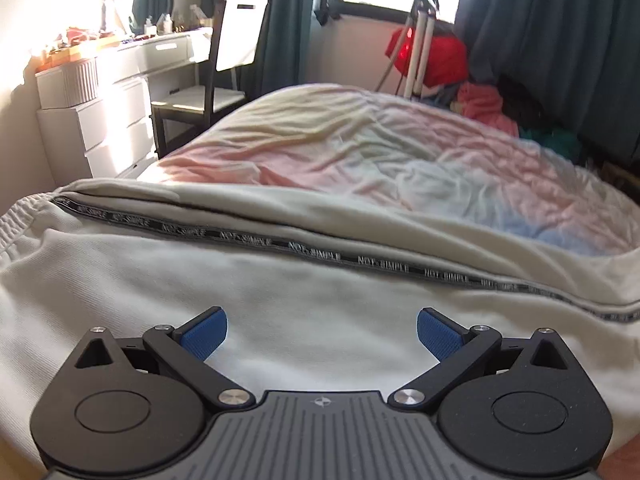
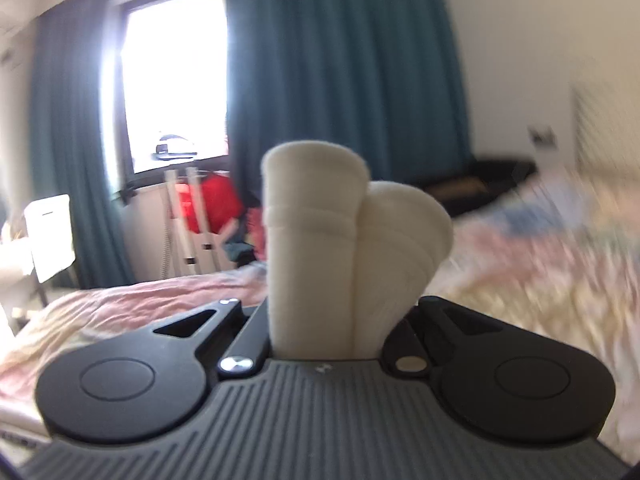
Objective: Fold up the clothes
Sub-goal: 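Lift the gripped cream pant cuffs up off the bed with the right tool, then fold the cuffs over toward the waistband and open the right tool, then grasp the waistband near the drawstring with the left tool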
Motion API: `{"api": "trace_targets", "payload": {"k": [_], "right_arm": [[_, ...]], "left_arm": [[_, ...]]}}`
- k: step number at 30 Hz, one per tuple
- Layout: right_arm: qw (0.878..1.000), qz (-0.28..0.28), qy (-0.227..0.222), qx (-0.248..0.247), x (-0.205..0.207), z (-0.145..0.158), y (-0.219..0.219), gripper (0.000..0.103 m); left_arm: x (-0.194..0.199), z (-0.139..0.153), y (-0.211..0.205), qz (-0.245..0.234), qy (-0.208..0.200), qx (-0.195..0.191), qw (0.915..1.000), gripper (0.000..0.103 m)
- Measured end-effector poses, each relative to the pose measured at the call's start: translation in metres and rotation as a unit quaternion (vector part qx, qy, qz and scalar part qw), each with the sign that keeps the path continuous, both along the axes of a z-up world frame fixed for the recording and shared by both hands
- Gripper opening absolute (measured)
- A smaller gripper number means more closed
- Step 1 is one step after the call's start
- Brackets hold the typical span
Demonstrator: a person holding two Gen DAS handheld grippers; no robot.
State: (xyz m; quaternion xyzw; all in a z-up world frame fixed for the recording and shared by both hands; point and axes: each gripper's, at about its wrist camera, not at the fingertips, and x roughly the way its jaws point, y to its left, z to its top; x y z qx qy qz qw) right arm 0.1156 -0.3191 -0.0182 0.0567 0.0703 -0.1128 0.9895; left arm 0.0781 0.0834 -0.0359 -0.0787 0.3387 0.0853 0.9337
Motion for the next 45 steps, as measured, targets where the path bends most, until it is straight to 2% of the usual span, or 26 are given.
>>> {"api": "trace_targets", "payload": {"k": [2,6,11,13,16,20,24,28,30,32,33,36,39,41,43,45], "right_arm": [[0.998,0.049,-0.021,-0.037,-0.003,0.011,0.055,0.009],[0.986,0.146,0.007,-0.086,-0.012,-0.027,0.15,0.009],[0.953,0.263,0.043,-0.145,-0.023,-0.075,0.268,0.009],[0.94,0.284,0.103,-0.162,-0.022,-0.114,0.291,0.009],[0.934,0.283,0.114,-0.187,-0.028,-0.139,0.301,0.009],[0.938,0.287,0.115,-0.16,-0.027,-0.121,0.291,0.009],[0.931,0.313,0.068,-0.177,-0.046,-0.107,0.313,0.009],[0.913,0.353,0.098,-0.179,-0.053,-0.121,0.331,0.009],[0.912,0.359,0.11,-0.167,-0.052,-0.133,0.327,0.011],[0.91,0.368,0.119,-0.146,-0.05,-0.125,0.32,0.013],[0.909,0.373,0.125,-0.135,-0.048,-0.122,0.317,0.017],[0.895,0.404,0.167,-0.085,-0.049,-0.107,0.298,0.033],[0.882,0.425,0.2,-0.047,-0.059,-0.091,0.272,0.062],[0.871,0.438,0.222,-0.022,-0.066,-0.081,0.255,0.062],[0.87,0.44,0.221,-0.02,-0.077,-0.07,0.235,0.062],[0.882,0.419,0.215,-0.015,-0.08,-0.059,0.212,0.062]], "left_arm": [[-0.006,0.012,0.01,0.021,-0.031,0.006,0.9993,0.102],[-0.016,0.032,0.033,0.059,-0.079,-0.003,0.9952,0.102],[-0.031,0.042,0.059,0.084,-0.11,-0.032,0.9899,0.102],[-0.035,0.042,0.065,0.086,-0.115,-0.037,0.9889,0.102],[-0.038,0.043,0.073,0.089,-0.122,-0.053,0.9871,0.102],[-0.038,0.042,0.08,0.087,-0.13,-0.086,0.9839,0.102],[-0.042,0.044,0.081,0.082,-0.138,-0.1,0.9819,0.102],[-0.043,0.043,0.08,0.074,-0.139,-0.099,0.9825,0.103],[-0.036,0.037,0.077,0.063,-0.122,-0.1,0.9855,0.103],[-0.032,0.032,0.073,0.049,-0.11,-0.104,0.9873,0.103],[-0.033,0.032,0.07,0.042,-0.11,-0.1,0.988,0.103],[-0.035,0.032,0.058,0.021,-0.111,-0.075,0.9908,0.102],[-0.039,0.03,0.049,-0.001,-0.1,-0.064,0.9929,0.102],[-0.042,0.028,0.041,-0.016,-0.091,-0.049,0.9945,0.102],[-0.043,0.026,0.031,-0.03,-0.08,-0.025,0.996,0.102],[-0.046,0.023,0.021,-0.04,-0.068,0.004,0.9969,0.102]]}}
